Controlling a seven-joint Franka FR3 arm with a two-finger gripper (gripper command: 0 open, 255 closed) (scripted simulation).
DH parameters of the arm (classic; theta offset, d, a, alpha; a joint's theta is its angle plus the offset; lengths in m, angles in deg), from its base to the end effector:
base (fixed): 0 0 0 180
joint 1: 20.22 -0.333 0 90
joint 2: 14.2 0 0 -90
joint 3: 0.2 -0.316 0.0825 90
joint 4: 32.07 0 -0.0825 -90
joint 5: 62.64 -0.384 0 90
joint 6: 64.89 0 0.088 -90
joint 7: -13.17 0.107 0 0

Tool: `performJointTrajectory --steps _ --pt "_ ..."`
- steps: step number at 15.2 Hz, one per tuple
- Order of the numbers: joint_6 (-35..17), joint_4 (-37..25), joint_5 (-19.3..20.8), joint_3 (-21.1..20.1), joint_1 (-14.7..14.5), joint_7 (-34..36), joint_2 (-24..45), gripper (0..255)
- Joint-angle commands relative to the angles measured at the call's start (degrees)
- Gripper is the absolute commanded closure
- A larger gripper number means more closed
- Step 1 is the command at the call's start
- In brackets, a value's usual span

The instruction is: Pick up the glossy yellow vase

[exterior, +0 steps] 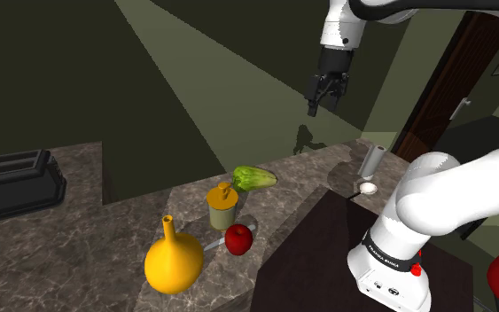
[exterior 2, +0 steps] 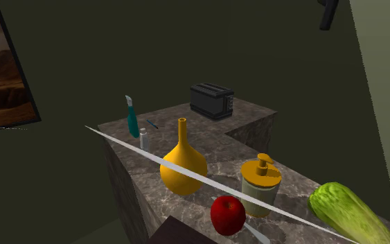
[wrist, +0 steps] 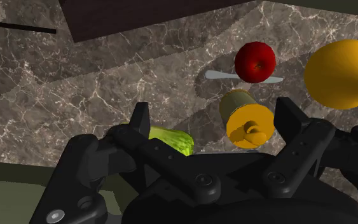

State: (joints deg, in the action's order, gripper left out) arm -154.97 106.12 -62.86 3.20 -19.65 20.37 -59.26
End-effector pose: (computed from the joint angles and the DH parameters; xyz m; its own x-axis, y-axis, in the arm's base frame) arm 0.3040 -0.0251 0.5640 0.9829 -0.1742 -0.0594 -0.1766 -0.9835 -0.0387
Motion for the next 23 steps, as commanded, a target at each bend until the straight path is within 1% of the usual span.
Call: performJointTrajectory --steps 1,8,14,19,23 --pt "0.0 0.0 0.0 0.0 0.0 0.0 0.0 0" --pt "-8.8 2.6 -5.2 -7.2 -2.9 8.2 6.5 0" --pt "-16.5 1.9 -8.4 -13.2 -5.1 14.9 15.1 0" --pt "-22.6 -0.8 -9.6 -17.9 -6.5 20.6 24.0 0" --pt "-27.0 -4.2 -9.1 -21.3 -7.3 25.4 31.9 0"
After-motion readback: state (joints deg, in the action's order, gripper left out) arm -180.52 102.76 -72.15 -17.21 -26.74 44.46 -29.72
